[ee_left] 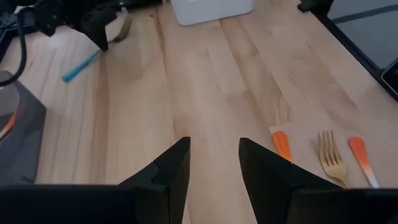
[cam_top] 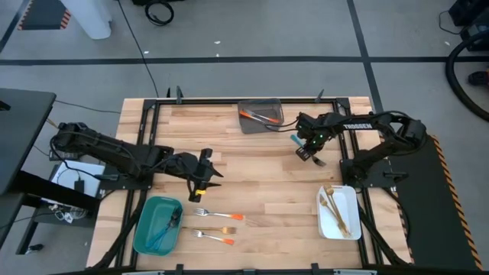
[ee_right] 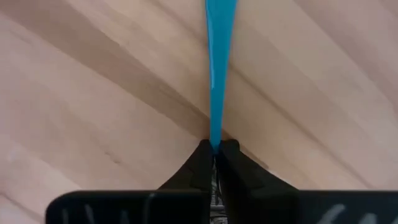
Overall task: Sort silverware by color (type)
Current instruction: Put the blue fork into the green bin
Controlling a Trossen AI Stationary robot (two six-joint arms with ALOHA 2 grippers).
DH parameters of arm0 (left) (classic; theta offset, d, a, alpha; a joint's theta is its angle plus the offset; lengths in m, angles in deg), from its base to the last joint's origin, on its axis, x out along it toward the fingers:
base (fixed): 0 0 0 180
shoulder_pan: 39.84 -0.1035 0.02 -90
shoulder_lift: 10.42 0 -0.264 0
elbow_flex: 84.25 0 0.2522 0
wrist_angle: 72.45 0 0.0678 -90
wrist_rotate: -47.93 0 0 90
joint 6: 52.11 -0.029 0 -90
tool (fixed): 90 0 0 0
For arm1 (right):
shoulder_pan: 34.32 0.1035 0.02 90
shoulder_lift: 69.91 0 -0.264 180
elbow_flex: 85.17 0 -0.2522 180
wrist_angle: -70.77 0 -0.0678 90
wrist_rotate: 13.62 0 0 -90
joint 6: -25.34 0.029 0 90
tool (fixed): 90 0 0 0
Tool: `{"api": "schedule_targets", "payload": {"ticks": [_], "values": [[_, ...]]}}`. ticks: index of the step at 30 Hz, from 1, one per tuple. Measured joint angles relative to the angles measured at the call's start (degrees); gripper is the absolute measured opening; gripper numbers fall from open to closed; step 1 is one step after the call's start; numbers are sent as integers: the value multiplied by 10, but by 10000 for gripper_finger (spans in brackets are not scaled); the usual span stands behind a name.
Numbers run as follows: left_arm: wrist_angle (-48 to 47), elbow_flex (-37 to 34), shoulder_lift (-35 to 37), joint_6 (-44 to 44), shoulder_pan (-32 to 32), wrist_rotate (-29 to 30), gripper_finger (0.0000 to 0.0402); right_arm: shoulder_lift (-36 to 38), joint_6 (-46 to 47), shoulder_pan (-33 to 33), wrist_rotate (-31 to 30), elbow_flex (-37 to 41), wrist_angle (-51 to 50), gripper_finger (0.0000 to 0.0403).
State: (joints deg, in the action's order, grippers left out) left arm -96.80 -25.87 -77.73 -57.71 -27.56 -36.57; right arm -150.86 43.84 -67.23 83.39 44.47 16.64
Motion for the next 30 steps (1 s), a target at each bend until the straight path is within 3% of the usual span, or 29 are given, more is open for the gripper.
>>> {"api": "schedule_targets", "payload": {"ticks": [6,10,14,23,30], "values": [[6,0,0,18,-3,1,146,0,6,43,62,0,65,19],[9,0,-13,-1,-2,3,146,0,18,81,68,0,127,21],[9,0,-42,-11,3,44,154,0,25,120,79,0,205,22],[52,0,-89,-45,0,99,206,0,48,202,80,0,332,23],[139,0,-106,-51,-7,99,204,0,69,252,40,0,421,23]]}}
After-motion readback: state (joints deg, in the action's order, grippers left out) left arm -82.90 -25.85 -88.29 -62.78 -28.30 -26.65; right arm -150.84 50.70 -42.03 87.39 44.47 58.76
